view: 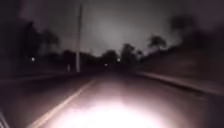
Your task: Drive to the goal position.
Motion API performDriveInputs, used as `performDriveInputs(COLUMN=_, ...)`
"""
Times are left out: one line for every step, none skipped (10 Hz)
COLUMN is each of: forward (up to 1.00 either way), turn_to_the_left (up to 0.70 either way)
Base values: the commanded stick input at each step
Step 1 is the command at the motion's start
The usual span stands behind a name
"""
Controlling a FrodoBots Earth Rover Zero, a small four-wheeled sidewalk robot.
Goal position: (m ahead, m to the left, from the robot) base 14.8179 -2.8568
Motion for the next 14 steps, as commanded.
performDriveInputs(forward=0.70, turn_to_the_left=0.00)
performDriveInputs(forward=0.70, turn_to_the_left=0.00)
performDriveInputs(forward=0.70, turn_to_the_left=0.00)
performDriveInputs(forward=0.70, turn_to_the_left=0.00)
performDriveInputs(forward=0.70, turn_to_the_left=0.00)
performDriveInputs(forward=0.70, turn_to_the_left=0.00)
performDriveInputs(forward=0.70, turn_to_the_left=0.00)
performDriveInputs(forward=0.70, turn_to_the_left=0.00)
performDriveInputs(forward=0.70, turn_to_the_left=0.00)
performDriveInputs(forward=0.70, turn_to_the_left=0.00)
performDriveInputs(forward=0.70, turn_to_the_left=0.00)
performDriveInputs(forward=0.70, turn_to_the_left=0.00)
performDriveInputs(forward=0.70, turn_to_the_left=0.00)
performDriveInputs(forward=0.70, turn_to_the_left=0.00)
